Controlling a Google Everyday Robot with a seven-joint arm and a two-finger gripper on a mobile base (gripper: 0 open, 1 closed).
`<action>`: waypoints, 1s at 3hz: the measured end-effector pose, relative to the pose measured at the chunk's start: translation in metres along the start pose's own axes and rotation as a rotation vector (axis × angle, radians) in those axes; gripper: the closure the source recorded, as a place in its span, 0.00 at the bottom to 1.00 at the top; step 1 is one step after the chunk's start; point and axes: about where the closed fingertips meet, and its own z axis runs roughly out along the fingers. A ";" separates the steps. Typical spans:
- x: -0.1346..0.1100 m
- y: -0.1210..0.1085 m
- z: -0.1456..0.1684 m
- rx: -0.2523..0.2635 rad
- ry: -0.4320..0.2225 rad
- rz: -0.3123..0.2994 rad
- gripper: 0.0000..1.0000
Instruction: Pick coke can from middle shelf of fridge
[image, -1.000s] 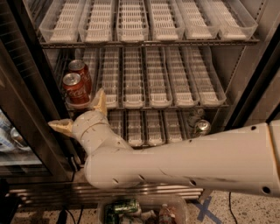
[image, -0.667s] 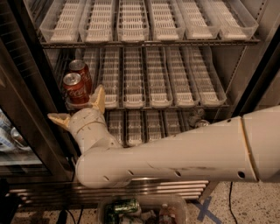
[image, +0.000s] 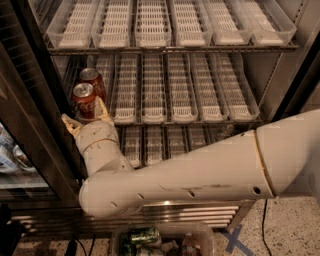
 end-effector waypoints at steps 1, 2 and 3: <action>-0.001 0.003 -0.004 0.001 -0.003 0.003 0.68; -0.002 0.001 -0.002 0.030 -0.017 0.016 0.74; -0.004 -0.005 -0.006 0.065 -0.025 0.019 0.55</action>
Offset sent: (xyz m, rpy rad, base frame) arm 0.0002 -0.0002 -0.0016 0.0559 -0.0274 -0.0542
